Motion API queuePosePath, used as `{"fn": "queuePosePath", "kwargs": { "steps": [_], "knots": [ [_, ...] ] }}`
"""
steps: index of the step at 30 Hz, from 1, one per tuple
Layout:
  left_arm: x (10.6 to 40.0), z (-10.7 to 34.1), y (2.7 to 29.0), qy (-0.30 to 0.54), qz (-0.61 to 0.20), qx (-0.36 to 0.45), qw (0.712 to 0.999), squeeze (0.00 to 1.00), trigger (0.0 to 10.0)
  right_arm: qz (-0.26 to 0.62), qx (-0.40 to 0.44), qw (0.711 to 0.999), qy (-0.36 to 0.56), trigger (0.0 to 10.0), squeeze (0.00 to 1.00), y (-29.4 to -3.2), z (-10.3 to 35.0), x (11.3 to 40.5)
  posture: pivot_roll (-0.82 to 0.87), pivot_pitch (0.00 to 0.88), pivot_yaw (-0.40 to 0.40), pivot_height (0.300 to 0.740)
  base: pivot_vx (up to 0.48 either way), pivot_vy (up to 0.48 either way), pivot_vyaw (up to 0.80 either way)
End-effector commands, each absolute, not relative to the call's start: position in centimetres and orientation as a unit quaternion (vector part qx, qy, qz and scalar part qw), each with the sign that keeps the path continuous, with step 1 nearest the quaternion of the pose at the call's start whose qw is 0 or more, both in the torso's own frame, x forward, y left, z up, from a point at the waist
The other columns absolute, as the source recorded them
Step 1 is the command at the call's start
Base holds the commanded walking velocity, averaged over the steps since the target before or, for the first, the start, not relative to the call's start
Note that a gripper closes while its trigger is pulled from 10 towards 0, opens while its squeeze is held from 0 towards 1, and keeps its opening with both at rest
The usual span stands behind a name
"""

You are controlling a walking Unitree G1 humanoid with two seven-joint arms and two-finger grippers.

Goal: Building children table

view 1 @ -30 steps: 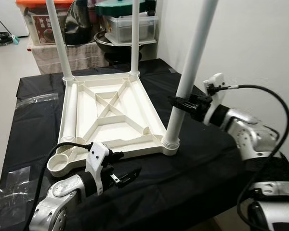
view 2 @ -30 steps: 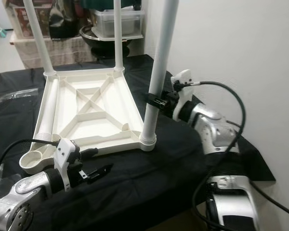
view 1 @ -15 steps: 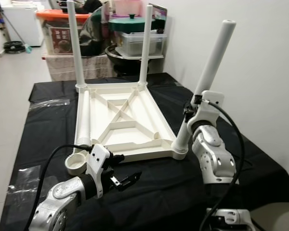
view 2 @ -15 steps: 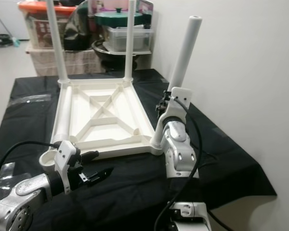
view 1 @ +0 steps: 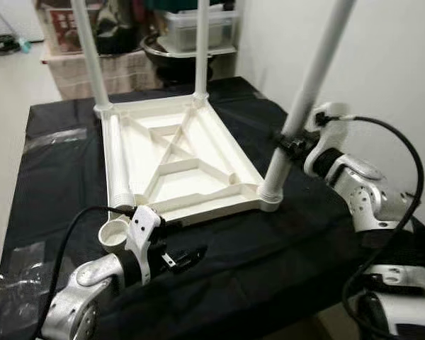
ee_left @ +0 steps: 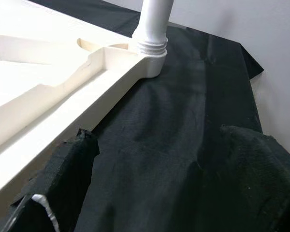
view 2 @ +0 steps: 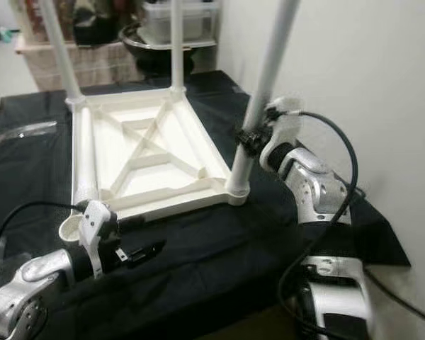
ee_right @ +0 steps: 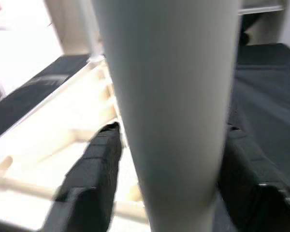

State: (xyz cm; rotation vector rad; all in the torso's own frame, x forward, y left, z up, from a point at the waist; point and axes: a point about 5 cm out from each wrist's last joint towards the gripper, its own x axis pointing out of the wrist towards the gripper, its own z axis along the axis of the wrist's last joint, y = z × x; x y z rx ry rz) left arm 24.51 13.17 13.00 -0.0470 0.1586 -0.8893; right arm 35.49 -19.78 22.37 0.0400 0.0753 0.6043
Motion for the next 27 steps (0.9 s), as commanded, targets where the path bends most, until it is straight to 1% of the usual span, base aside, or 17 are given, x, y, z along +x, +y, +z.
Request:
{"fn": "queuePosePath", "kwargs": {
  "steps": [1, 2, 9, 10, 11, 12, 13, 14, 15, 17, 19, 20, 22, 23, 24, 25, 27],
  "knots": [
    [24.5, 13.0, 13.0, 0.076, -0.433, -0.022, 0.898, 0.0, 10.0, 0.336, 0.011, 0.94, 0.05, 5.0, 0.0, -18.7, 21.6, 35.3, 0.07, 0.0, -0.059, 0.74, 0.0, 0.0, 0.0],
    [24.5, 13.0, 13.1, 0.077, -0.433, -0.022, 0.898, 0.0, 10.0, 0.338, 0.014, 0.94, 0.048, 0.0, 0.0, -18.5, 21.5, 35.3, 0.08, 0.0, -0.061, 0.74, 0.0, 0.0, 0.0],
    [24.3, 13.0, 13.5, 0.079, -0.43, -0.02, 0.899, 0.0, 10.0, 0.343, 0.042, 0.937, 0.045, 0.0, 0.0, -17.9, 20.9, 35.5, 0.09, 0.0, -0.066, 0.74, 0.0, 0.0, 0.0],
    [24.3, 13.0, 13.6, 0.08, -0.429, -0.019, 0.9, 0.0, 10.0, 0.29, 0.058, 0.954, 0.044, 0.0, 0.0, -18.0, 20.4, 36.0, 0.09, 0.0, -0.067, 0.74, 0.0, 0.0, 0.0],
    [24.3, 13.0, 13.6, 0.08, -0.429, -0.019, 0.9, 0.0, 10.0, 0.29, 0.058, 0.954, 0.044, 0.0, 0.0, -18.0, 20.4, 36.0, 0.09, 0.0, -0.067, 0.74, 0.0, 0.0, 0.0],
    [24.3, 13.0, 13.7, 0.08, -0.428, -0.019, 0.9, 0.0, 10.0, 0.168, 0.056, 0.981, 0.074, 0.0, 0.0, -18.9, 19.3, 36.7, 0.09, 0.0, -0.067, 0.74, 0.0, 0.0, 0.0],
    [24.3, 13.0, 13.7, 0.08, -0.427, -0.019, 0.901, 0.0, 10.0, 0.08, 0.05, 0.991, 0.097, 0.0, 0.0, -19.5, 18.4, 37.0, 0.09, 0.0, -0.067, 0.74, 0.0, 0.0, 0.0],
    [24.3, 13.0, 13.7, 0.079, -0.427, -0.019, 0.901, 0.0, 10.0, -0.022, 0.053, 0.992, 0.111, 0.0, 0.0, -20.1, 17.5, 36.8, 0.08, 0.0, -0.063, 0.74, 0.0, 0.0, 0.0],
    [24.3, 13.0, 13.6, 0.079, -0.426, -0.019, 0.901, 0.0, 10.0, -0.081, 0.056, 0.988, 0.118, 0.0, 0.0, -20.5, 16.9, 36.5, 0.08, 0.0, -0.063, 0.74, 0.0, 0.0, 0.0],
    [24.3, 13.0, 13.6, 0.079, -0.426, -0.02, 0.901, 0.0, 10.0, -0.105, 0.061, 0.985, 0.119, 0.0, 0.0, -20.6, 16.6, 36.3, 0.08, 0.0, -0.063, 0.74, 0.0, 0.0, 0.0],
    [24.4, 13.0, 13.2, 0.078, -0.431, -0.022, 0.899, 0.0, 10.0, -0.164, 0.079, 0.974, 0.136, 0.0, 0.0, -18.8, 15.0, 34.2, 0.08, 0.0, -0.064, 0.74, 0.0, 0.0, 0.0],
    [24.4, 13.0, 13.2, 0.078, -0.431, -0.022, 0.899, 0.0, 10.0, -0.164, 0.079, 0.974, 0.136, 0.0, 0.0, -18.8, 15.0, 34.2, 0.08, 0.0, -0.064, 0.74, 0.0, 0.0, 0.0],
    [24.4, 13.0, 13.1, 0.078, -0.432, -0.022, 0.898, 0.0, 10.0, -0.15, 0.095, 0.974, 0.144, 0.0, 0.0, -16.4, 14.6, 33.0, 0.08, 0.0, -0.061, 0.74, 0.0, 0.0, 0.0],
    [24.4, 13.0, 13.1, 0.078, -0.432, -0.022, 0.898, 0.0, 10.0, -0.15, 0.095, 0.974, 0.144, 0.0, 0.0, -16.4, 14.6, 33.0, 0.08, 0.0, -0.061, 0.74, 0.0, 0.0, 0.0],
    [24.5, 13.0, 13.2, 0.078, -0.432, -0.022, 0.898, 0.0, 10.0, -0.126, 0.1, 0.976, 0.145, 7.5, 0.0, -15.4, 14.7, 32.9, 0.08, 0.0, -0.06, 0.74, 0.0, 0.0, 0.0],
    [24.5, 13.0, 13.2, 0.079, -0.433, -0.021, 0.898, 0.0, 10.0, -0.069, 0.12, 0.984, 0.115, 10.0, 1.0, -14.2, 15.8, 33.1, 0.08, 0.0, -0.062, 0.74, 0.0, 0.0, 0.0],
    [24.5, 13.0, 13.2, 0.079, -0.433, -0.02, 0.898, 0.0, 10.0, -0.052, 0.121, 0.987, 0.091, 10.0, 1.0, -14.1, 16.5, 33.2, 0.08, 0.0, -0.062, 0.74, 0.0, 0.0, 0.0]
  ]
}}
